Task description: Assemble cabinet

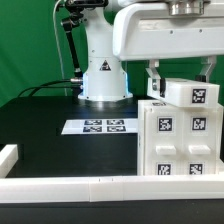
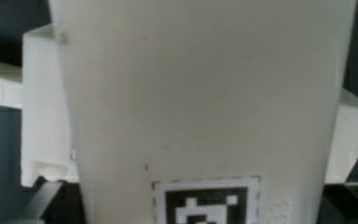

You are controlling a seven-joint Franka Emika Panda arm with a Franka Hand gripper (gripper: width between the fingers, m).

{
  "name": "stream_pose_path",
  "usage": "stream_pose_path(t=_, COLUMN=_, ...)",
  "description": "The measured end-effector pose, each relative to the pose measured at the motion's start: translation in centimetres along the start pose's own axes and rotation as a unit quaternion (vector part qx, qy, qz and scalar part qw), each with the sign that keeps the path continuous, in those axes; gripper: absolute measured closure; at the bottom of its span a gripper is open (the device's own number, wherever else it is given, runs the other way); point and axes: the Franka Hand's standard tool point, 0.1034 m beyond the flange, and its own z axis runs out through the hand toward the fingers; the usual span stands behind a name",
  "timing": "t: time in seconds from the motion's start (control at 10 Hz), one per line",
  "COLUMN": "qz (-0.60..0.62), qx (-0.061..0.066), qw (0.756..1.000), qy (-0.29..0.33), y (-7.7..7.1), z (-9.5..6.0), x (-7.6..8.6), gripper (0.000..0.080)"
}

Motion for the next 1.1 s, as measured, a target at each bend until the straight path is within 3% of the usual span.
stream_pose_path(t=0.2, qz=0.104, qx=0.003, qw=0.995, qy=0.000, y=-0.02, z=0.04, x=-0.01, gripper=0.0242)
stream_pose_path(t=0.6, qz=0.284, qx=0.005, qw=0.959, qy=0.012, y=-0.10, z=0.06, x=0.29, gripper=0.0242)
stream_pose_path(t=0.9, qz=0.424, qx=0.010, qw=0.905, qy=0.009, y=0.12, z=0.19, x=0.24, gripper=0.0242)
stream_pose_path(t=1.1, qz=0.515, qx=0.011, qw=0.857, qy=0.009, y=0.13, z=0.18, x=0.26, gripper=0.0242)
